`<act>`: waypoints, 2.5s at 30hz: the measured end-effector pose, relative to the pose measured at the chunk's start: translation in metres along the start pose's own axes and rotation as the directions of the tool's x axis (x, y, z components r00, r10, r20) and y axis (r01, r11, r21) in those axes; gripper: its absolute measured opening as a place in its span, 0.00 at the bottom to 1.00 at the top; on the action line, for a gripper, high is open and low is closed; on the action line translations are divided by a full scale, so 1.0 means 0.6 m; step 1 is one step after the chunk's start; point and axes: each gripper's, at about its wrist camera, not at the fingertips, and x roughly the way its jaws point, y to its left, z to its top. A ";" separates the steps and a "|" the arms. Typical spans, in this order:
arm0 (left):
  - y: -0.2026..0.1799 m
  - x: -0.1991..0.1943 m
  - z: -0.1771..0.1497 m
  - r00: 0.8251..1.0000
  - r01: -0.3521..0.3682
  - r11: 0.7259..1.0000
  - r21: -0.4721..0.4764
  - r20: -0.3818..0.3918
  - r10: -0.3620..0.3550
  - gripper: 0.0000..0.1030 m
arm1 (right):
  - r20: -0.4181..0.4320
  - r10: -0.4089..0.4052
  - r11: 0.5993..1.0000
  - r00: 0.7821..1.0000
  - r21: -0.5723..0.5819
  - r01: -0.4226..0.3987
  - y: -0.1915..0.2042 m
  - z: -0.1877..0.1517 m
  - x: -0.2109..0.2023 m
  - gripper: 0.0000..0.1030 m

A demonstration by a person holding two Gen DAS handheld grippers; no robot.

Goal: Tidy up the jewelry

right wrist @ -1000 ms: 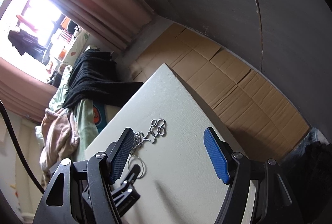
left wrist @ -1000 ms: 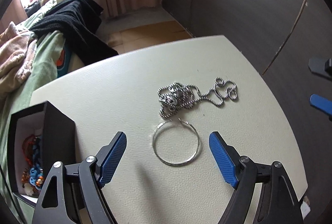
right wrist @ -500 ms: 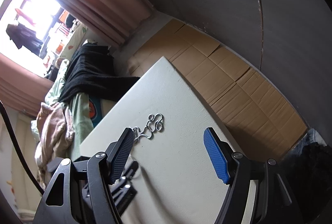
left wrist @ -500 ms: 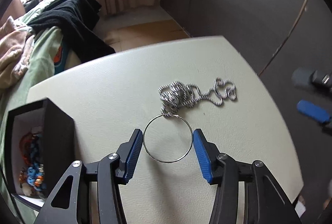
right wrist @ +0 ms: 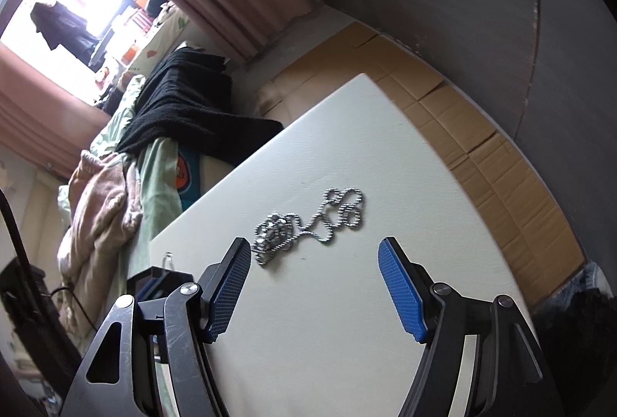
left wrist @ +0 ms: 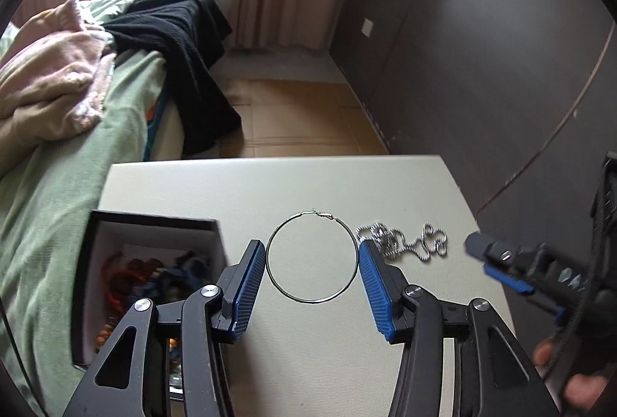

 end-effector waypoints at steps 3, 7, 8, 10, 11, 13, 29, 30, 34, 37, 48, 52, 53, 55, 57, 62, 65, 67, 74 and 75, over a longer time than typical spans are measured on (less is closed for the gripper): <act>0.019 -0.014 0.009 1.000 0.004 0.999 -0.032 0.025 -0.003 0.50 | -0.008 -0.009 1.000 1.000 -0.030 0.008 0.016 -0.003 0.016 0.68; 0.047 -0.033 0.016 0.998 0.028 0.996 -0.090 0.053 -0.023 0.50 | -0.030 -0.025 0.998 0.999 -0.050 0.023 0.035 -0.009 0.045 0.67; 0.055 -0.038 0.018 0.998 0.031 0.994 -0.103 0.059 -0.025 0.50 | -0.037 -0.037 0.998 0.999 -0.057 0.035 0.042 -0.011 0.057 0.66; 0.069 -0.044 0.021 0.997 0.030 0.992 -0.119 0.068 -0.022 0.50 | -0.038 -0.063 0.996 0.997 -0.073 0.060 0.054 -0.014 0.073 0.66; 0.076 -0.047 0.023 0.997 0.032 0.991 -0.128 0.072 -0.023 0.50 | -0.033 -0.085 0.993 0.996 -0.090 0.082 0.064 -0.015 0.083 0.65; 0.090 -0.052 0.027 0.996 0.039 0.988 -0.150 0.080 -0.027 0.50 | -0.011 -0.139 0.984 0.990 -0.118 0.137 0.080 -0.015 0.094 0.65; 0.167 -0.087 0.025 0.995 0.044 0.972 -0.232 0.100 -0.021 0.50 | 0.095 -0.432 0.832 0.897 -0.343 0.437 0.148 -0.033 0.150 0.57; 0.168 -0.088 0.024 0.995 0.045 0.971 -0.233 0.097 -0.022 0.50 | 0.085 -0.421 0.840 0.903 -0.340 0.424 0.147 -0.033 0.145 0.52; 0.169 -0.091 0.019 0.996 0.037 0.975 -0.219 0.084 -0.019 0.50 | 0.066 -0.408 0.856 0.911 -0.318 0.407 0.131 -0.035 0.124 0.13; 0.171 -0.093 0.013 0.997 0.030 0.977 -0.213 0.070 -0.015 0.50 | 0.029 -0.325 0.912 0.945 -0.255 0.322 0.101 -0.033 0.104 0.13; 0.180 -0.097 -0.003 0.998 0.055 0.973 -0.223 0.038 -0.047 0.58 | 0.028 -0.045 0.994 0.999 -0.095 0.047 0.066 -0.042 0.017 0.13; 0.192 -0.105 -0.009 0.999 0.046 0.966 -0.254 0.038 -0.037 0.75 | 0.048 0.020 0.995 0.999 -0.097 -0.015 0.087 -0.047 -0.012 0.13; 0.194 -0.108 -0.009 0.999 0.044 0.965 -0.258 0.038 -0.036 0.75 | 0.054 0.045 0.994 0.998 -0.100 -0.040 0.092 -0.049 -0.023 0.13; 0.203 -0.117 -0.011 0.998 0.048 0.962 -0.270 0.044 -0.037 0.75 | 0.062 0.075 0.992 0.995 -0.110 -0.068 0.105 -0.046 -0.033 0.13; 0.213 -0.125 -0.012 0.998 0.042 0.957 -0.286 0.049 -0.029 0.75 | 0.078 0.093 0.986 0.993 -0.144 -0.081 0.124 -0.046 -0.048 0.13; 0.227 -0.136 -0.017 0.998 0.048 0.943 -0.331 0.062 -0.029 0.75 | 0.105 0.139 0.972 0.985 -0.207 -0.115 0.168 -0.046 -0.090 0.13; 0.221 -0.139 -0.017 0.997 0.055 0.948 -0.313 0.065 -0.036 0.75 | 0.119 0.177 0.959 0.977 -0.245 -0.144 0.197 -0.047 -0.115 0.13; 0.215 -0.141 -0.015 0.997 0.050 0.956 -0.290 0.064 -0.033 0.75 | 0.129 0.192 0.951 0.973 -0.271 -0.152 0.216 -0.045 -0.130 0.13; 0.228 -0.151 -0.015 0.995 0.079 0.949 -0.306 0.082 -0.056 0.75 | 0.189 0.251 0.914 0.949 -0.368 -0.168 0.302 -0.035 -0.204 0.13; 0.231 -0.152 -0.014 0.995 0.083 0.947 -0.311 0.085 -0.059 0.75 | 0.197 0.257 0.910 0.946 -0.378 -0.169 0.310 -0.034 -0.212 0.13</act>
